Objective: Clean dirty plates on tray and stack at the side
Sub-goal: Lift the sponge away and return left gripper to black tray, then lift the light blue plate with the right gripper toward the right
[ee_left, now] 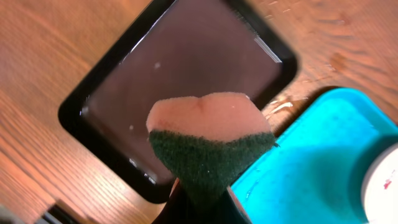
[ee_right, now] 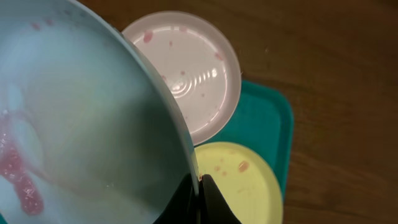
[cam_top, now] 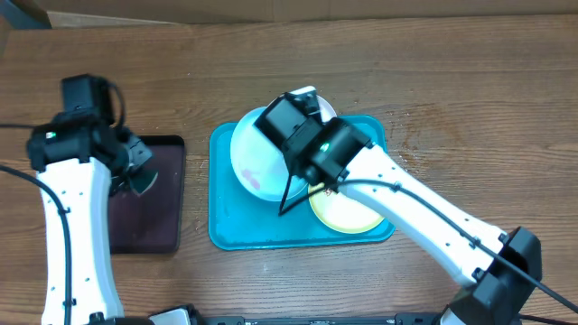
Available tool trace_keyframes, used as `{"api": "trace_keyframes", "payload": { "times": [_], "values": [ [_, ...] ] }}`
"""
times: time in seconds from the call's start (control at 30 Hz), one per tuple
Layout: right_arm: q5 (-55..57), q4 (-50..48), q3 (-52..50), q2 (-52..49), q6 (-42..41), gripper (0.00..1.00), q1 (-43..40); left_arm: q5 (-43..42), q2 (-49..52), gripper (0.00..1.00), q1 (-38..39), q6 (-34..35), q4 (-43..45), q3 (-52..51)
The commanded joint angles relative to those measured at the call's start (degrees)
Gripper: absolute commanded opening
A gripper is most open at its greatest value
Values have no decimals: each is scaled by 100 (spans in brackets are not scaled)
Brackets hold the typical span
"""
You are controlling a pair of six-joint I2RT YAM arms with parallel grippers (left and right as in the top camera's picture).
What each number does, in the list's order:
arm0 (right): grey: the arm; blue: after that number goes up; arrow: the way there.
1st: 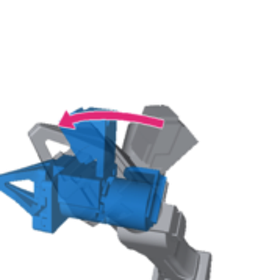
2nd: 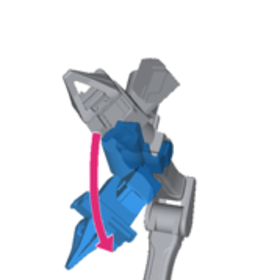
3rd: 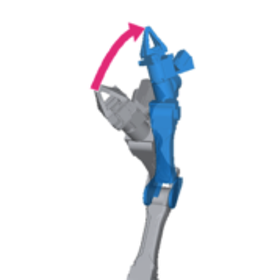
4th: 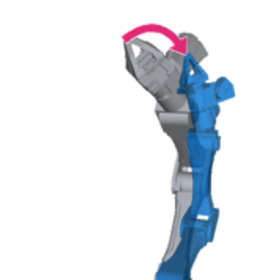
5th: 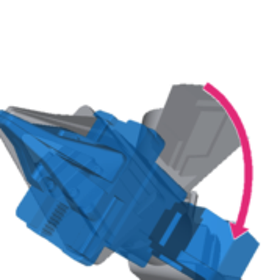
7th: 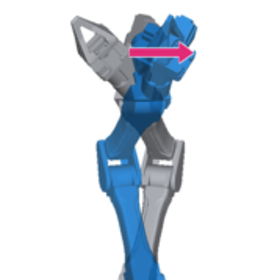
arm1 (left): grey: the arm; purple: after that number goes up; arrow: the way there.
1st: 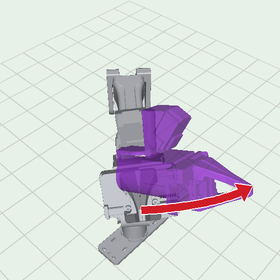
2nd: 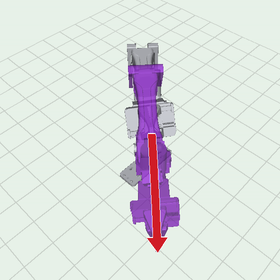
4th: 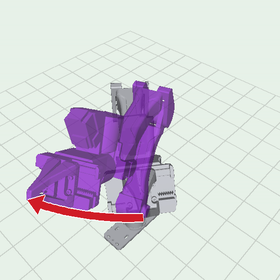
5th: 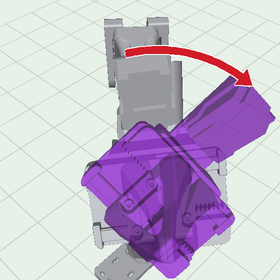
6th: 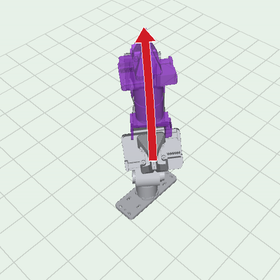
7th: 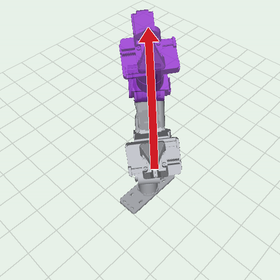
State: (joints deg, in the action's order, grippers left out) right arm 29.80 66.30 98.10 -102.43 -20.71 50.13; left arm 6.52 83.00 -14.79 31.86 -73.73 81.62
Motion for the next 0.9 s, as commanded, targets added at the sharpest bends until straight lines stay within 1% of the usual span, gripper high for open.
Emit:
{"api": "trace_keyframes", "payload": {
  "times": [0.0,0.2,0.33,0.47,0.6,0.67,0.73,0.87],
  "values": [
    [1631,26,328,146,1043,4,514,-695,74,4,-367,-341,136,-227],
    [3753,-284,382,144,2076,4,1552,-765,201,4,-562,-358,354,-503],
    [4546,-608,382,144,2618,4,1961,-765,299,4,-568,-356,369,-503],
    [4736,-820,382,144,2977,4,2103,-765,315,4,-588,-356,382,-503],
    [4723,-841,382,144,2944,4,2100,-765,315,4,-586,-358,389,-503],
    [4719,-841,382,144,2791,4,2100,-763,315,4,-588,-356,387,-503],
    [4597,-835,382,144,2605,4,2100,-763,315,4,-588,-356,387,-503],
    [3919,-793,380,144,2492,4,2090,-763,315,4,-588,-356,387,-503]
  ]
}}
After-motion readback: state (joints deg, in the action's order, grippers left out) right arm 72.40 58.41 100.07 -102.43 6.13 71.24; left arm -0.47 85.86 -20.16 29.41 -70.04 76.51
